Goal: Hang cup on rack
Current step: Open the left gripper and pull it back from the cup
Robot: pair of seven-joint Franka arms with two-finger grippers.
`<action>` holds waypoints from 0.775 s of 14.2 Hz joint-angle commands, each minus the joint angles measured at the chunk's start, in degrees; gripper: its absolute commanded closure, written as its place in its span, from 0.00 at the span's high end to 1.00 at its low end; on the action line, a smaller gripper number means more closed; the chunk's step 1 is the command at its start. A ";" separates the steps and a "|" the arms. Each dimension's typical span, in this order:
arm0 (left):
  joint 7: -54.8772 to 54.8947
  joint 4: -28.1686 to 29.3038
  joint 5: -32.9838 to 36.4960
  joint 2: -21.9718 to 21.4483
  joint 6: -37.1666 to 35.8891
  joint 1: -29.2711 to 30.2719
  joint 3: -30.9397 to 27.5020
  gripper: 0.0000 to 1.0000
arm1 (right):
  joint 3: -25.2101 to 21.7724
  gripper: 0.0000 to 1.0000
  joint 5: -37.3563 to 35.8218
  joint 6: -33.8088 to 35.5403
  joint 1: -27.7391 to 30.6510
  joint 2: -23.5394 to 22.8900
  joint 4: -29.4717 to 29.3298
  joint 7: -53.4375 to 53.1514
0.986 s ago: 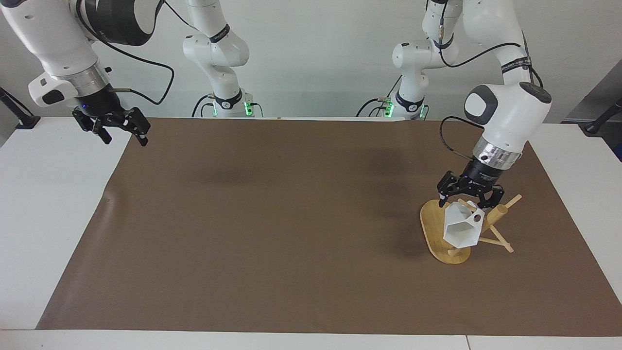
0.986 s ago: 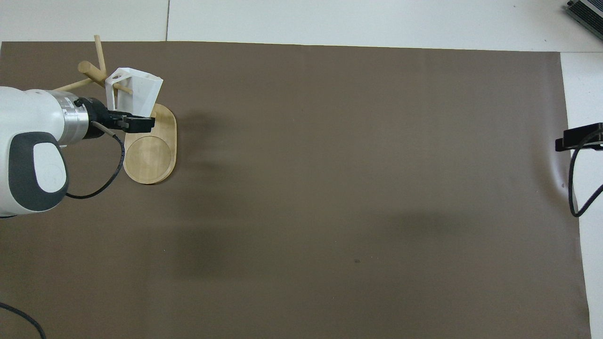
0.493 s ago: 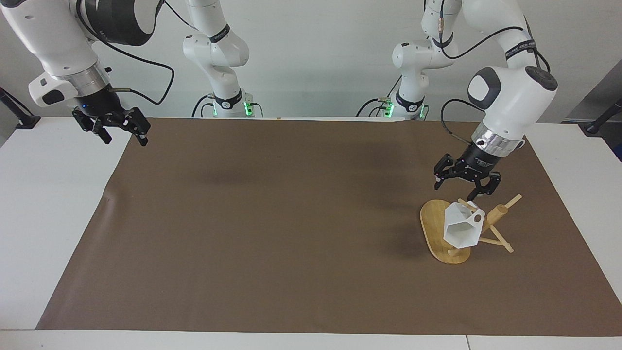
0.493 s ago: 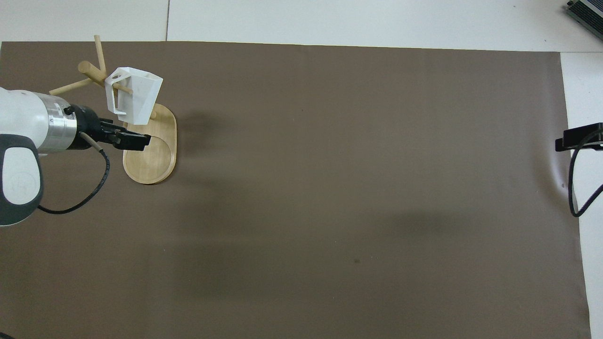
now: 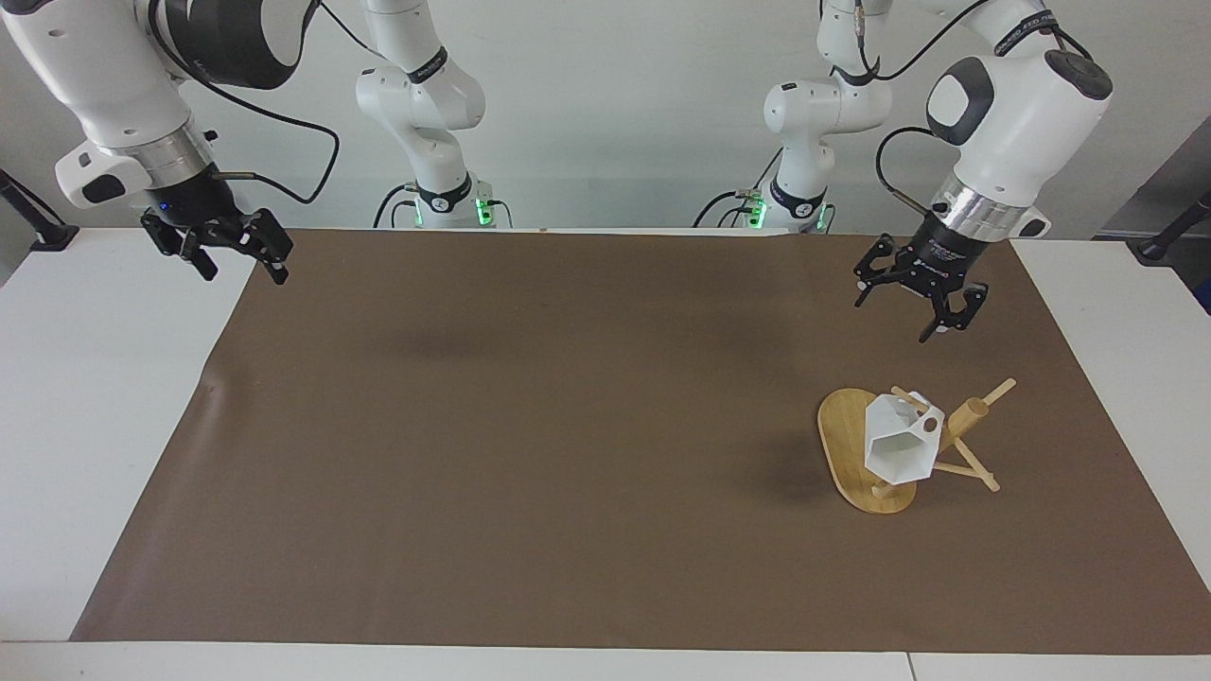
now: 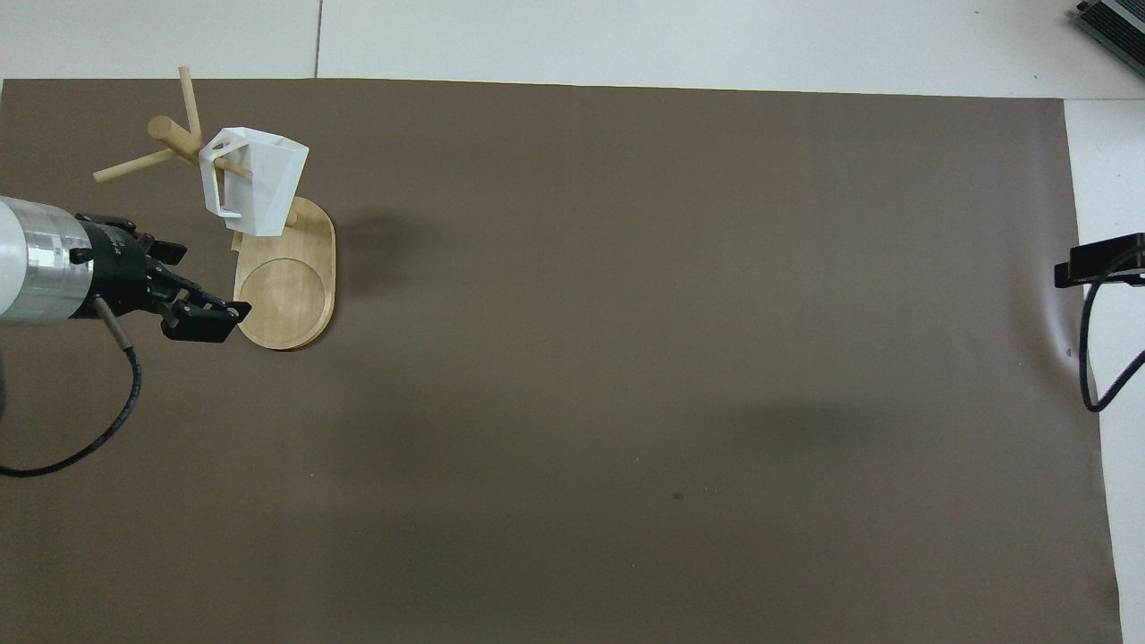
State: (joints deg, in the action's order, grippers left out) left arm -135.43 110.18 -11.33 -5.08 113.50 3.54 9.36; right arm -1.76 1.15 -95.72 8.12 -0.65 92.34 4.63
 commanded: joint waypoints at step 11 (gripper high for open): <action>67.44 -3.30 4.21 -1.86 -12.94 1.74 -1.01 1.00 | 0.18 1.00 -0.27 -1.05 0.05 0.65 1.09 -0.77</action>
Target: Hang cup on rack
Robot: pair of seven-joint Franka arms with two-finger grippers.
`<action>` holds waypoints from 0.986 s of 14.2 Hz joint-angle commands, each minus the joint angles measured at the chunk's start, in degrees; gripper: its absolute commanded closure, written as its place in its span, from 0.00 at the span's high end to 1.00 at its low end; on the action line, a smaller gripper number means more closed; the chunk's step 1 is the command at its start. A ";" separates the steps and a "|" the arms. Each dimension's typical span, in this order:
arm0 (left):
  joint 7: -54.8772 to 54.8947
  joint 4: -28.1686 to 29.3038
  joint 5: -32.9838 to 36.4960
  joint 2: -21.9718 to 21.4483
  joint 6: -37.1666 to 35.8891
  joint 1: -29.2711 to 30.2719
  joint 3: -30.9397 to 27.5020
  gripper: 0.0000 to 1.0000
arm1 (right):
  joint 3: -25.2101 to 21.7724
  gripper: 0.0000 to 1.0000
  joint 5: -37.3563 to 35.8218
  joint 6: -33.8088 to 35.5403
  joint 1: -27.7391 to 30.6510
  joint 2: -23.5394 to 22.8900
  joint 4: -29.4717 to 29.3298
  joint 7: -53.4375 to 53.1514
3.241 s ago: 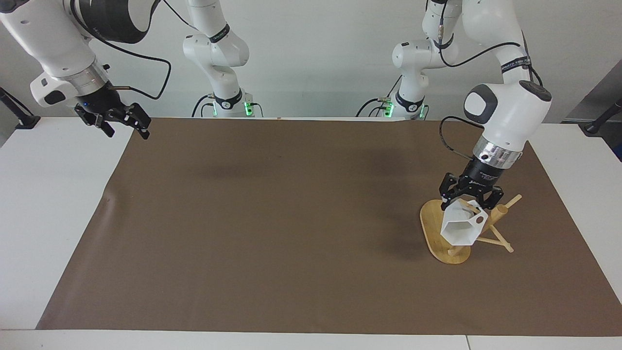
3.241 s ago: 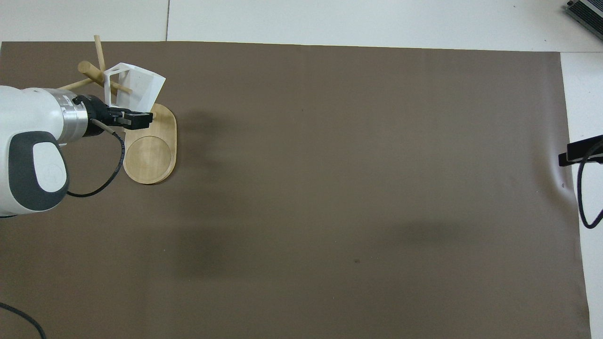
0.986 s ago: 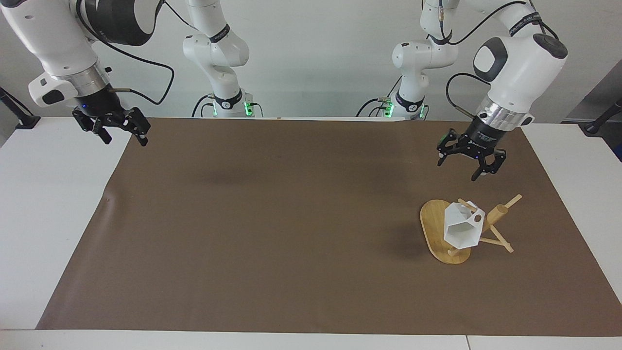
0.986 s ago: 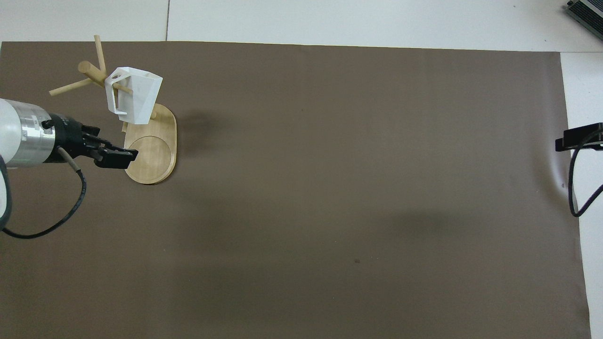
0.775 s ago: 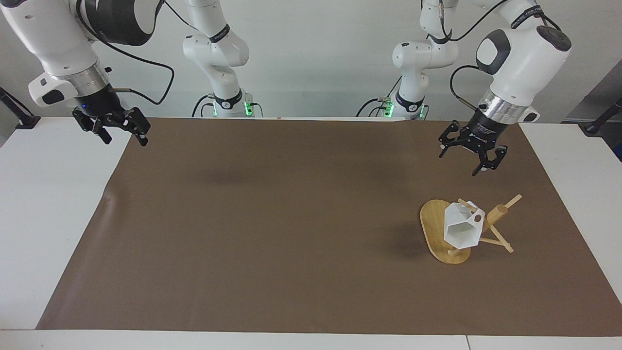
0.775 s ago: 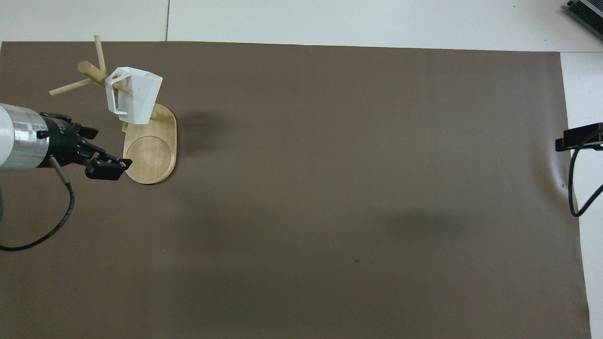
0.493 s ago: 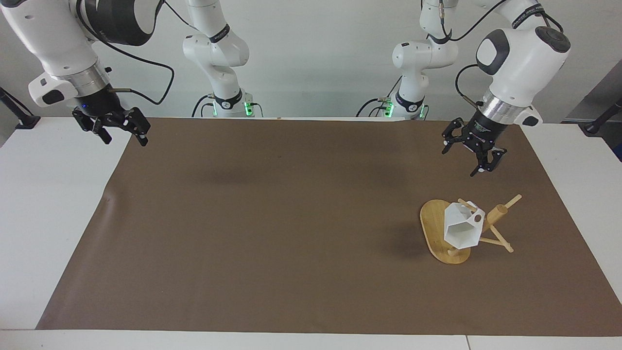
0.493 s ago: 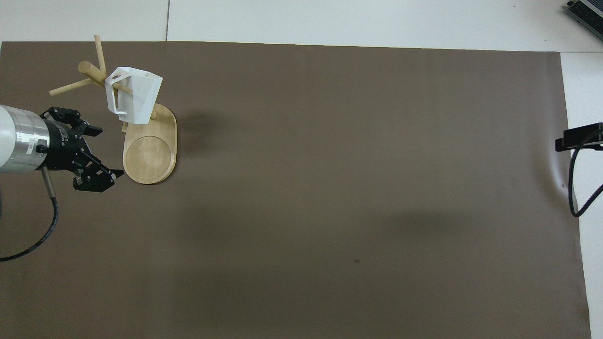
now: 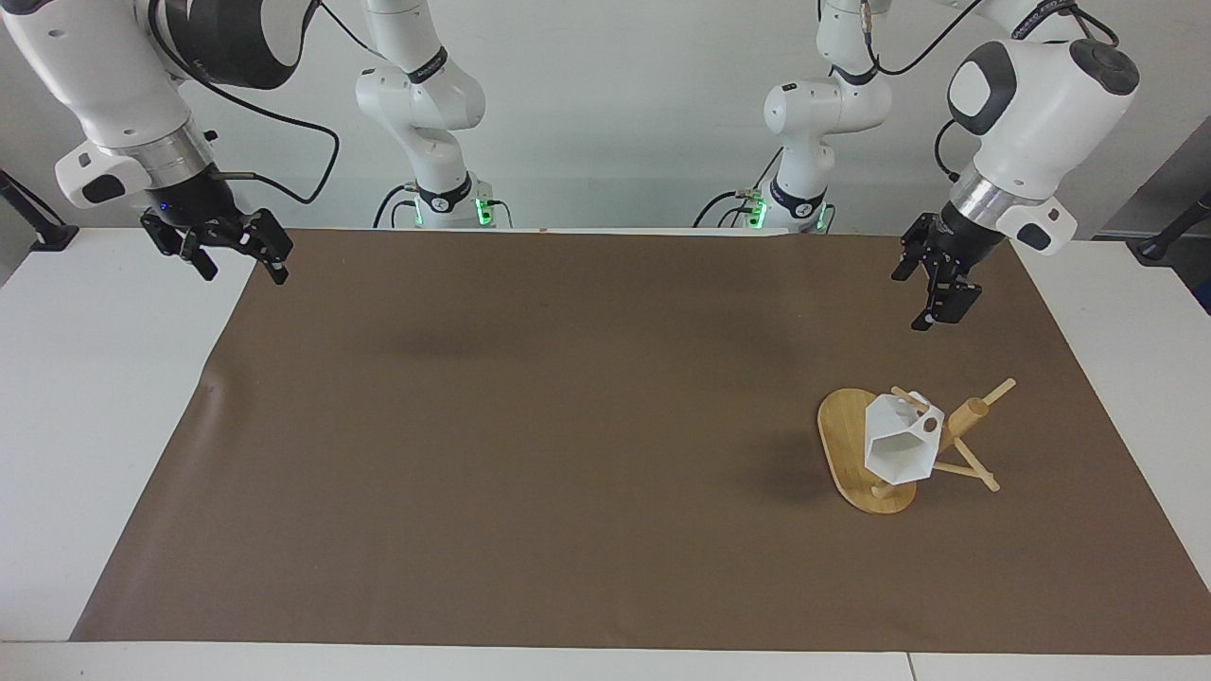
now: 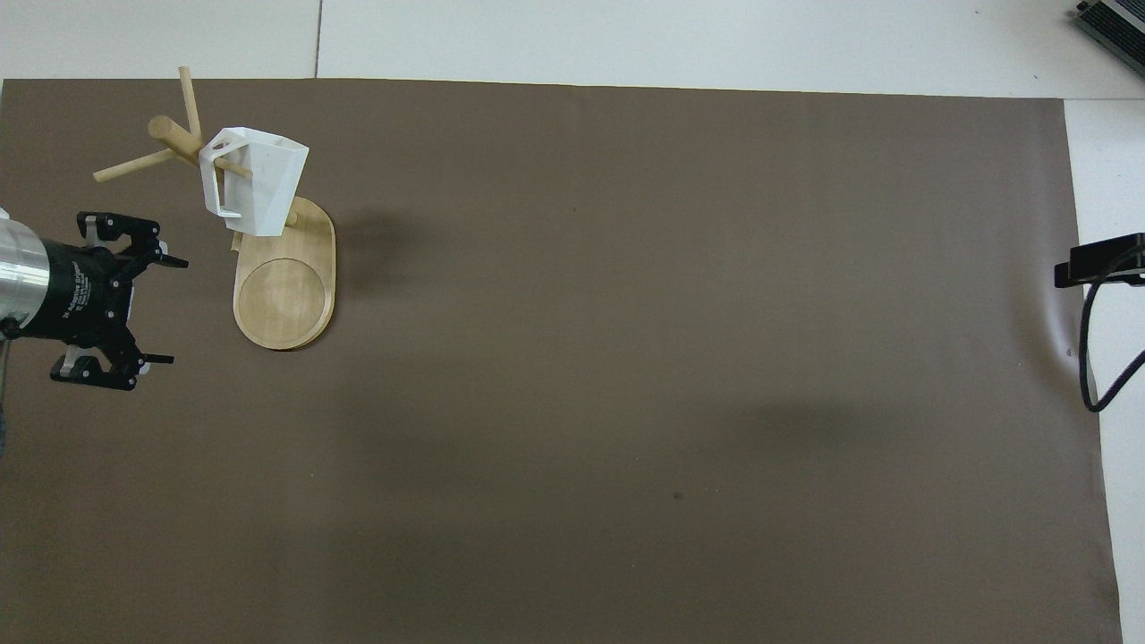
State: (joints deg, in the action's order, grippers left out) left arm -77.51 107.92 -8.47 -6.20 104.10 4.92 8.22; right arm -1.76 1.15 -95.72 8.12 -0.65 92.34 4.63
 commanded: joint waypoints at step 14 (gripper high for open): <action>64.39 -9.21 1.52 0.58 -6.62 4.48 0.04 1.00 | 0.18 1.00 0.08 -0.61 0.05 0.65 1.09 -0.68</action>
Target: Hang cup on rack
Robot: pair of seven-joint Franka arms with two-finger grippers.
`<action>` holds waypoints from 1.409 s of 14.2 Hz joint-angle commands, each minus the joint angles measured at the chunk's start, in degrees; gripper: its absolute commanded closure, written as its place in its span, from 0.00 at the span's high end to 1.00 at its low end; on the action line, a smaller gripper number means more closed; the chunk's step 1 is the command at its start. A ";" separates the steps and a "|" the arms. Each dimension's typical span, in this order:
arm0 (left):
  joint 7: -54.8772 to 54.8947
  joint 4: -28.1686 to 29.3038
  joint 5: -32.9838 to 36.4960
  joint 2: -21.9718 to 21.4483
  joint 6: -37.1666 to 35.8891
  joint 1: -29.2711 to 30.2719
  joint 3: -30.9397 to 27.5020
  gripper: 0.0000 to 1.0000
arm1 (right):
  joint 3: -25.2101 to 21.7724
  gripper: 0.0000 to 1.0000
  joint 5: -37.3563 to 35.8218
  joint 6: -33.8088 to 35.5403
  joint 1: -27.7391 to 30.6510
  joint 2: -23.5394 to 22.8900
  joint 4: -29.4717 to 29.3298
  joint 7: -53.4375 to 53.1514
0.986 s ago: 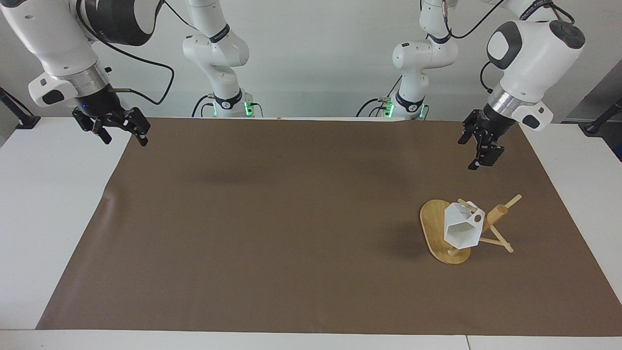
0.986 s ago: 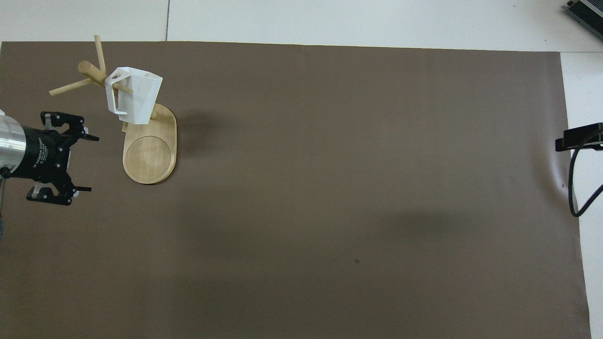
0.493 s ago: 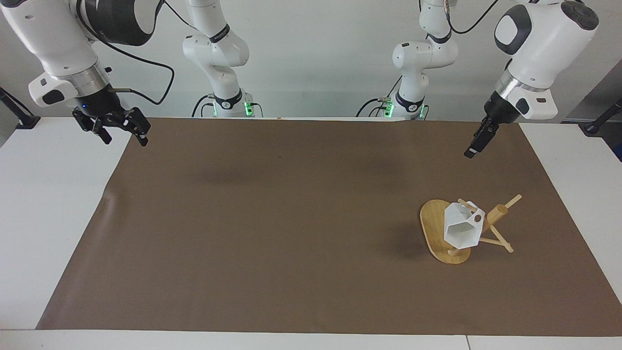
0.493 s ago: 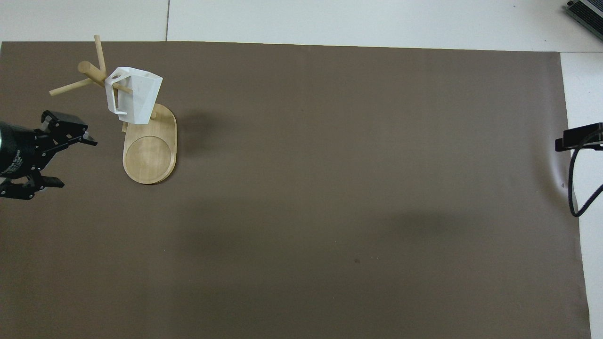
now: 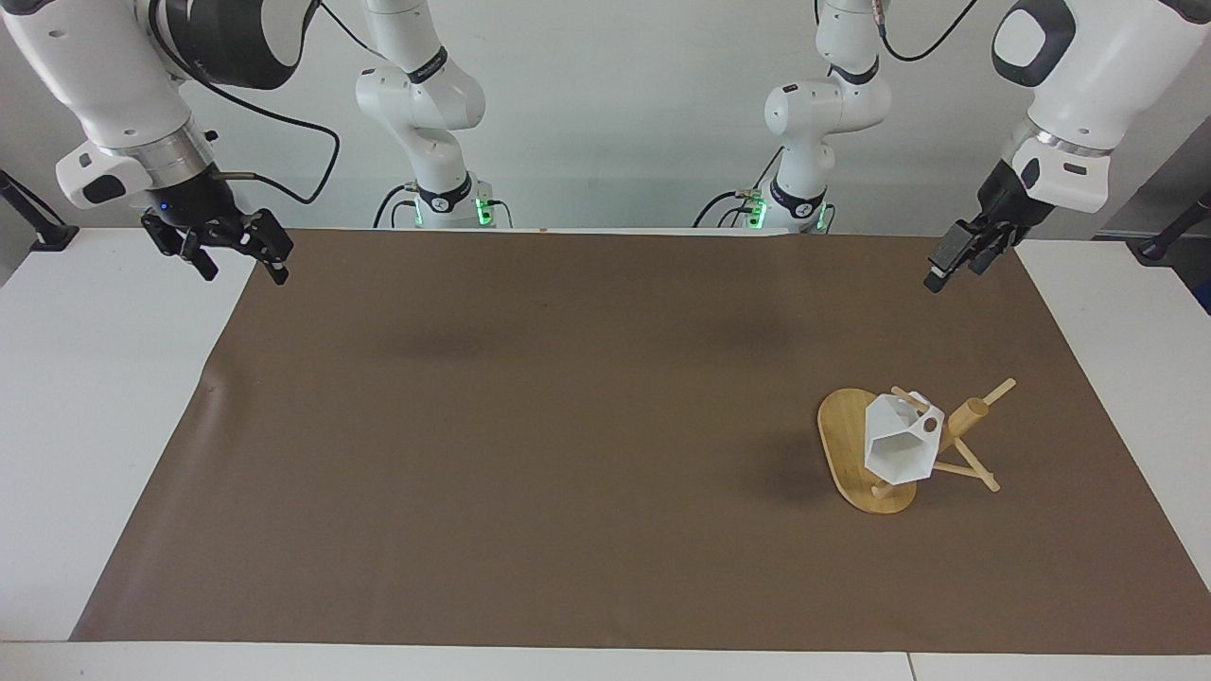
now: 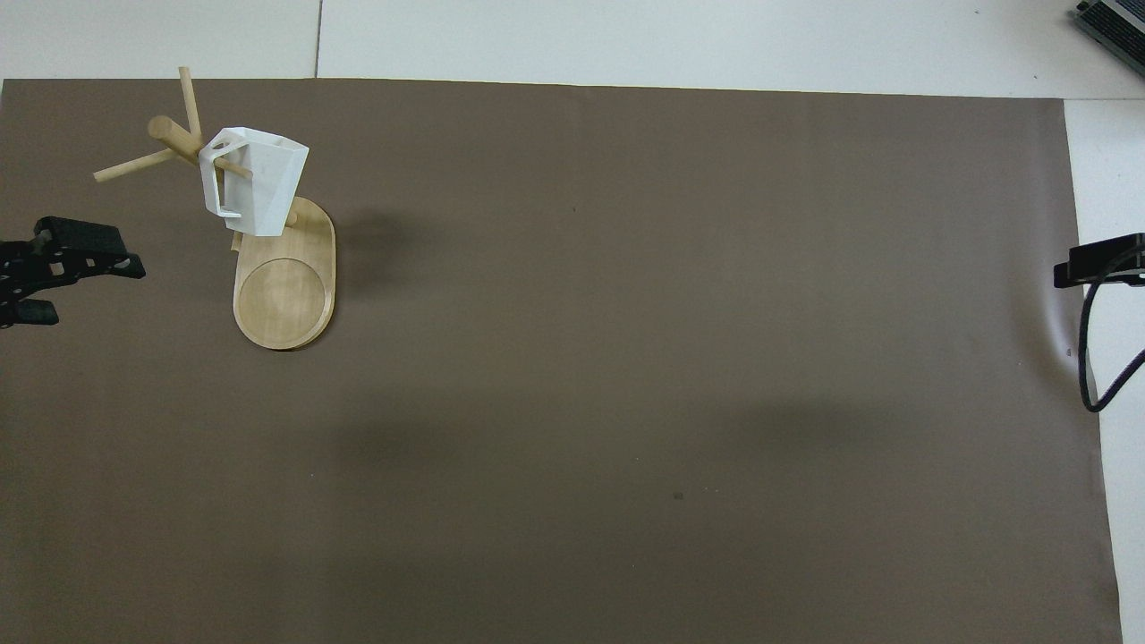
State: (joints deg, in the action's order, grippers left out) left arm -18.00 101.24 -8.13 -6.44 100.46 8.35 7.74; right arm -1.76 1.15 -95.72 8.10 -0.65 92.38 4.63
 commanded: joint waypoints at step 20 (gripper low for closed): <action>20.11 -17.22 8.21 5.74 -19.08 -9.59 -4.57 1.00 | 0.27 1.00 0.08 -0.35 -0.02 0.74 1.05 -0.77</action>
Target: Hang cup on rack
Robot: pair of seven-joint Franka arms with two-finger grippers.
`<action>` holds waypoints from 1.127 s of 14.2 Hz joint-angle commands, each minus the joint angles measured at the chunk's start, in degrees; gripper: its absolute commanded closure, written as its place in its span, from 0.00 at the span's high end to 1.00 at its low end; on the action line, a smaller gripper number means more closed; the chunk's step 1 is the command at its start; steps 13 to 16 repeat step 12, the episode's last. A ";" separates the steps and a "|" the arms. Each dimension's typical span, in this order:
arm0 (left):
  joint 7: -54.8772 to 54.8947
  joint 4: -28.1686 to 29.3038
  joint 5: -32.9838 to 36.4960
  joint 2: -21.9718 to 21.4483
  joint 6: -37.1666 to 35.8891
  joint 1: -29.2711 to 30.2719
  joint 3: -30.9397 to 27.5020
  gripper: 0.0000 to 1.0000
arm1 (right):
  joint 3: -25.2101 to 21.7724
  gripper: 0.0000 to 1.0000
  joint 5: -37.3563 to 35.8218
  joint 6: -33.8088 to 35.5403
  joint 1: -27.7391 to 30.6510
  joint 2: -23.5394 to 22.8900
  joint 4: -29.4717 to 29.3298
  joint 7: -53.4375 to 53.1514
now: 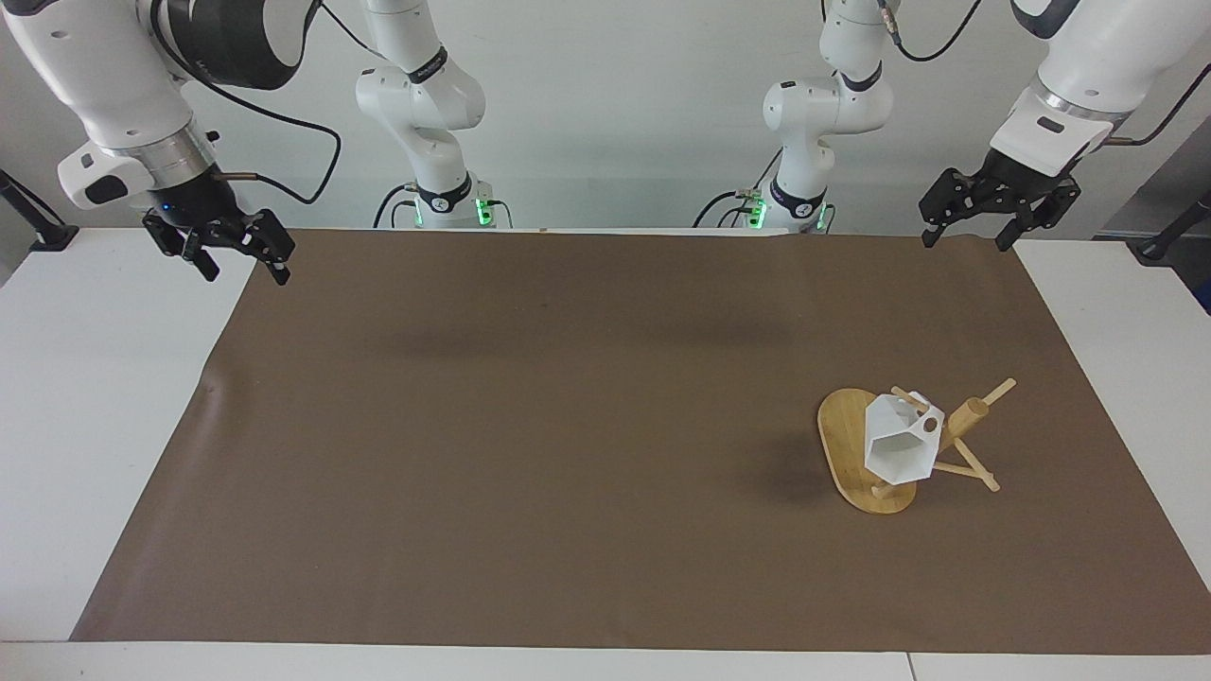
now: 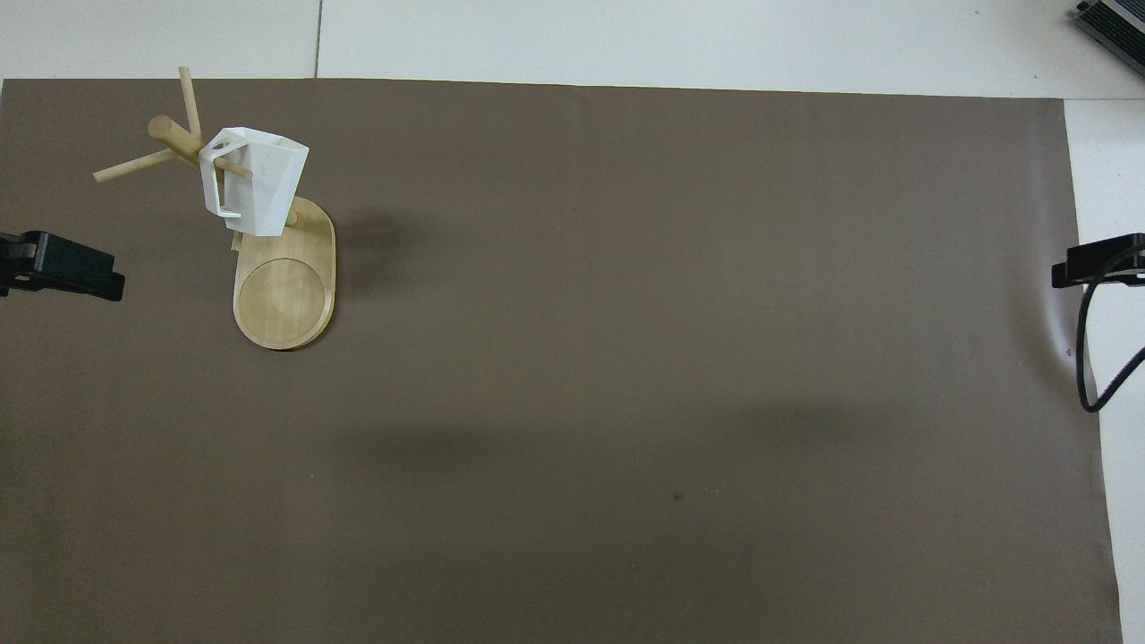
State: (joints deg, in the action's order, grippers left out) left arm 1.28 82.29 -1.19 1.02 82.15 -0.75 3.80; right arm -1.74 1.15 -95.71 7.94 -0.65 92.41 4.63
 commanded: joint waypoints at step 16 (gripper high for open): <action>1.00 4.37 1.28 -3.04 0.02 0.05 -0.90 1.00 | 0.25 1.00 0.08 -0.35 0.15 0.74 1.02 -0.77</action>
